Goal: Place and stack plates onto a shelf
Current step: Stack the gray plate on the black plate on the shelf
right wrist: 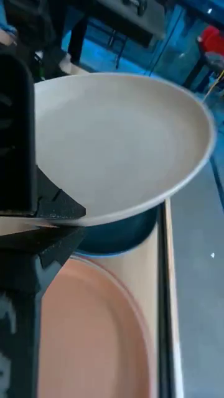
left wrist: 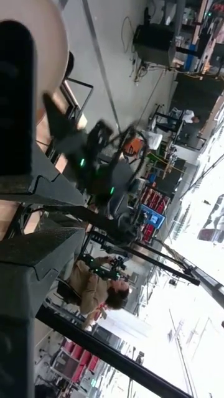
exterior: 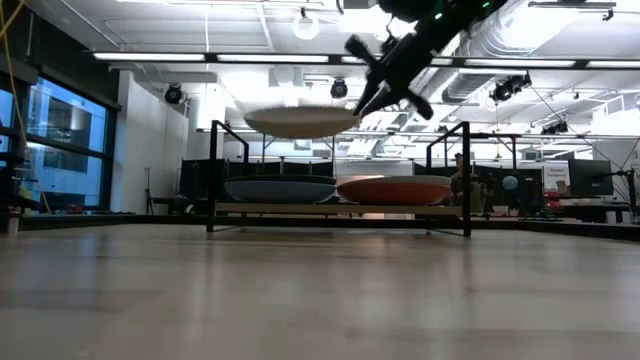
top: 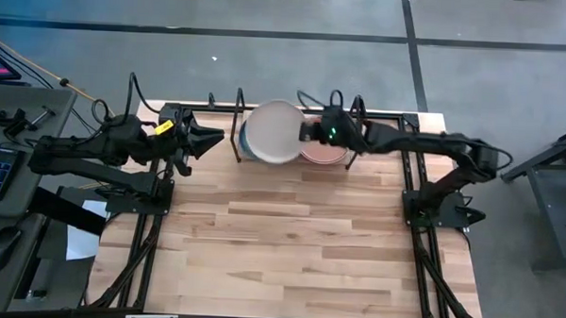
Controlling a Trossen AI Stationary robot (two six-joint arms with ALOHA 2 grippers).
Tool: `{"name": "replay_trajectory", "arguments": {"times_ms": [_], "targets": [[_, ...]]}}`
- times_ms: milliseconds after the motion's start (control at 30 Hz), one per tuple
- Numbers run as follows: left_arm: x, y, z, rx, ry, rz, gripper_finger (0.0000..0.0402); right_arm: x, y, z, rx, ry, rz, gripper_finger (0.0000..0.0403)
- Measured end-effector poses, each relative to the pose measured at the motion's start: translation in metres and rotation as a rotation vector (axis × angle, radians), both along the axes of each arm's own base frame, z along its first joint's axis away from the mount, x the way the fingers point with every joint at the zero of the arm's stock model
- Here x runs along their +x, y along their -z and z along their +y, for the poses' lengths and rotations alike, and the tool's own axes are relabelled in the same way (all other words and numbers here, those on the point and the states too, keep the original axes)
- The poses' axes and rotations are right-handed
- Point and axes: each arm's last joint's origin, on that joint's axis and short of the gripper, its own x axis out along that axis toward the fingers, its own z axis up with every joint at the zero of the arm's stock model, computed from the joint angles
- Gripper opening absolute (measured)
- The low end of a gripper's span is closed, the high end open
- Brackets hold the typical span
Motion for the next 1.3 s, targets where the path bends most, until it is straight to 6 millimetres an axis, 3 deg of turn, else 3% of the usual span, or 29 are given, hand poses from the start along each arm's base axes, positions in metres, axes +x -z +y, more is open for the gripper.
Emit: {"name": "replay_trajectory", "arguments": {"times_ms": [100, 233, 500, 700, 1100, 1300], "targets": [[0.000, 0.000, 0.000, 0.000, 0.000, 0.000, 0.0056, 0.012, 0.006, -0.021, 0.016, -0.018, 0.033, 0.0000], [0.000, 0.000, 0.000, 0.008, -0.002, -0.001, 0.0056, 0.026, 0.028, -0.036, 0.077, -0.025, 0.090, 0.0000], [0.000, 0.000, 0.000, 0.008, -0.002, -0.001, 0.0056, 0.045, 0.056, -0.045, 0.169, 0.021, 0.055, 0.0000], [0.000, 0.000, 0.000, 0.009, -0.002, 0.001, 0.0056, 0.045, 0.056, -0.047, 0.167, 0.086, 0.031, 0.0000], [0.000, 0.000, 0.000, 0.009, -0.003, 0.002, 0.0056, 0.047, 0.055, -0.046, 0.164, 0.053, 0.022, 0.0001], [0.000, 0.000, 0.000, 0.003, -0.002, 0.001, 0.0056, 0.049, 0.052, -0.047, 0.144, 0.046, -0.010, 0.0025]]}}
